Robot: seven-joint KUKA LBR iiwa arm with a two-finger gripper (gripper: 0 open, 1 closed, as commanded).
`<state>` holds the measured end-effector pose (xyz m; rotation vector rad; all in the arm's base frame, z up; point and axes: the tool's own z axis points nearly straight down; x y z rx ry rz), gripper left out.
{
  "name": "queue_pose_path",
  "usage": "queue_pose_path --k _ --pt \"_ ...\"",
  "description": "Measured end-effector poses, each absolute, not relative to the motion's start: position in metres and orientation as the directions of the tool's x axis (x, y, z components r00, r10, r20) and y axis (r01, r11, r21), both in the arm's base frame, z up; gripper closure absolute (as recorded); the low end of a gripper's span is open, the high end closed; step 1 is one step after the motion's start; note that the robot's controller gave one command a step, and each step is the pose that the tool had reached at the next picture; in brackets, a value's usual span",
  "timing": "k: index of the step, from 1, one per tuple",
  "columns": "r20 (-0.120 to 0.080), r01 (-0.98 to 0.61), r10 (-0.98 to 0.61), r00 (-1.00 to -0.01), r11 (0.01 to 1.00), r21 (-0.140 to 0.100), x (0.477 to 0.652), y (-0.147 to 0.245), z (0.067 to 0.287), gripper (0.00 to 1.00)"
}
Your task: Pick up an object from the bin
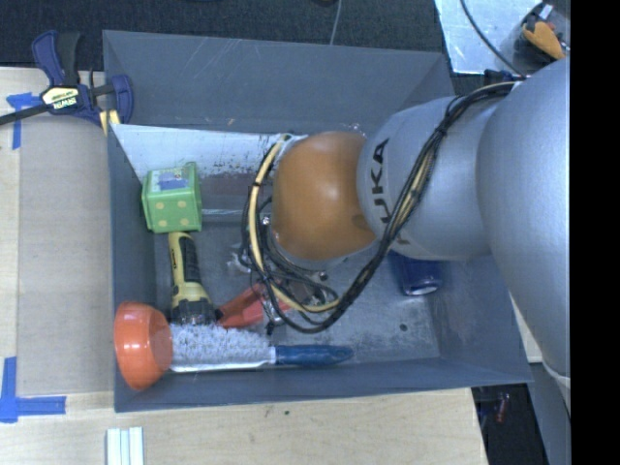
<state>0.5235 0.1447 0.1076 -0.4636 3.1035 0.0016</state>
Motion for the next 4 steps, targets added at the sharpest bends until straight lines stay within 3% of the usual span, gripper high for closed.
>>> queue_pose_path --k 1,2,3,4 --pt "-0.022 -0.409 -0.409 -0.912 0.912 -0.005 0.532 0.154 0.071 0.0" --pt "-0.01 -0.222 -0.222 -0.975 0.975 0.002 0.53 0.13 0.072 1.0" --pt "-0.01 -0.221 -0.221 -0.975 0.975 0.002 0.53 0.13 0.073 1.0" --pt "-0.001 -0.221 -0.221 -0.975 0.975 0.001 0.527 0.129 0.108 1.0"
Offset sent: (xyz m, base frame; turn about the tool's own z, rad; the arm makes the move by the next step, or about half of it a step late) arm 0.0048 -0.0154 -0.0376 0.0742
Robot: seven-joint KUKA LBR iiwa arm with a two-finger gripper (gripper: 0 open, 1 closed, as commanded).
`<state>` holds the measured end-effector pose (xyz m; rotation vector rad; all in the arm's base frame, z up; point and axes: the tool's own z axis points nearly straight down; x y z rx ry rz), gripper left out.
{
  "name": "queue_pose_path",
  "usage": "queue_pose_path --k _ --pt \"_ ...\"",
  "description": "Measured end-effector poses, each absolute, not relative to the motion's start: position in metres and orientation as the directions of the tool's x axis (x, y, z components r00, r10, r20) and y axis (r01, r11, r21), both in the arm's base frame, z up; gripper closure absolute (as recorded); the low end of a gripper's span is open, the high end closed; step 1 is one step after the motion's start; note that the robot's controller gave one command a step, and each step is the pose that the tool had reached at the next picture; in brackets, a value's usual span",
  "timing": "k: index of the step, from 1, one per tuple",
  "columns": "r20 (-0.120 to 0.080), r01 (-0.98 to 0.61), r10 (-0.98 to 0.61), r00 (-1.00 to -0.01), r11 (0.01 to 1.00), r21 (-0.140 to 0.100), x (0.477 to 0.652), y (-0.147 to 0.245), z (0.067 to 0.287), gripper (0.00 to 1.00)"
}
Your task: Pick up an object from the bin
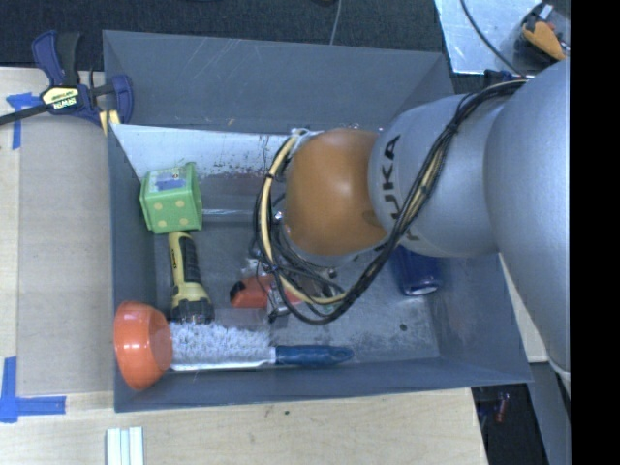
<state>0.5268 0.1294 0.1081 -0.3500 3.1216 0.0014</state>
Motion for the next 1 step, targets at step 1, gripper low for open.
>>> queue_pose_path --k 1 --pt "-0.012 -0.221 -0.221 -0.975 0.975 0.001 0.5297 0.1299 0.1437 1.0"
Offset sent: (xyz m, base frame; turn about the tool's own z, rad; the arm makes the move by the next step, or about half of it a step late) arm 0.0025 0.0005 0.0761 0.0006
